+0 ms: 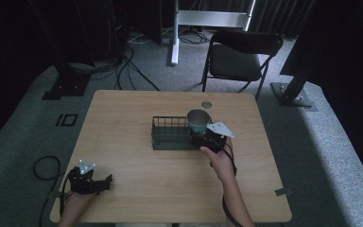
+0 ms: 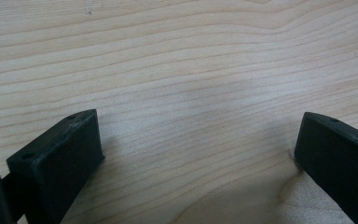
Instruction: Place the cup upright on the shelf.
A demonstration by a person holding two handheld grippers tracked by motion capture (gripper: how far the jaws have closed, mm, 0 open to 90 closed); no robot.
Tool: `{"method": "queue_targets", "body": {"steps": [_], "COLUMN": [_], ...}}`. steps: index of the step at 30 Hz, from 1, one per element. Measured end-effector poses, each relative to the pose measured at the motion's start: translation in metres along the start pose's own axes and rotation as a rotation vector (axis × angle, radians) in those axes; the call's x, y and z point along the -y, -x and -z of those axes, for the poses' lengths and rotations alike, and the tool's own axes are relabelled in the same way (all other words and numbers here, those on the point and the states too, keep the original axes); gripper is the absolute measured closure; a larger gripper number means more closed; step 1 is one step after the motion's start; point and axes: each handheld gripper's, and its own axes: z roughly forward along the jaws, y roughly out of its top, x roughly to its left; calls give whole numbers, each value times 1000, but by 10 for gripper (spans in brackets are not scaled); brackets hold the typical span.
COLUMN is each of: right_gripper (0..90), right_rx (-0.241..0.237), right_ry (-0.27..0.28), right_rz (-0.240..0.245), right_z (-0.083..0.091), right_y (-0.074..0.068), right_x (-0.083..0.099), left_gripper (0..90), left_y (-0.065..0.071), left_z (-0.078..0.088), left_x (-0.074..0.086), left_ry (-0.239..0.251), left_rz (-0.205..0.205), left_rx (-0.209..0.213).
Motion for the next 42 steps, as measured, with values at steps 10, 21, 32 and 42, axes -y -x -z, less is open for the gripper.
{"method": "queue_targets", "body": {"steps": [10, 21, 32, 42], "right_gripper": [114, 114, 114, 114], "right_rx": [-4, -10, -19, -5], "right_ry": [-5, -42, -96, -130], "right_rz": [19, 15, 21, 44], "right_z": [15, 26, 36, 54], "right_y": [12, 26, 43, 64], "right_x": [15, 38, 58, 74], "left_gripper": [14, 14, 14, 14], "left_y": [0, 0, 0, 0], "left_z": [0, 0, 0, 0], "left_x": [0, 0, 0, 0], "left_ry": [0, 0, -1, -1], "left_rz": [-1, -2, -2, -2], "left_rx": [0, 0, 0, 0]}}
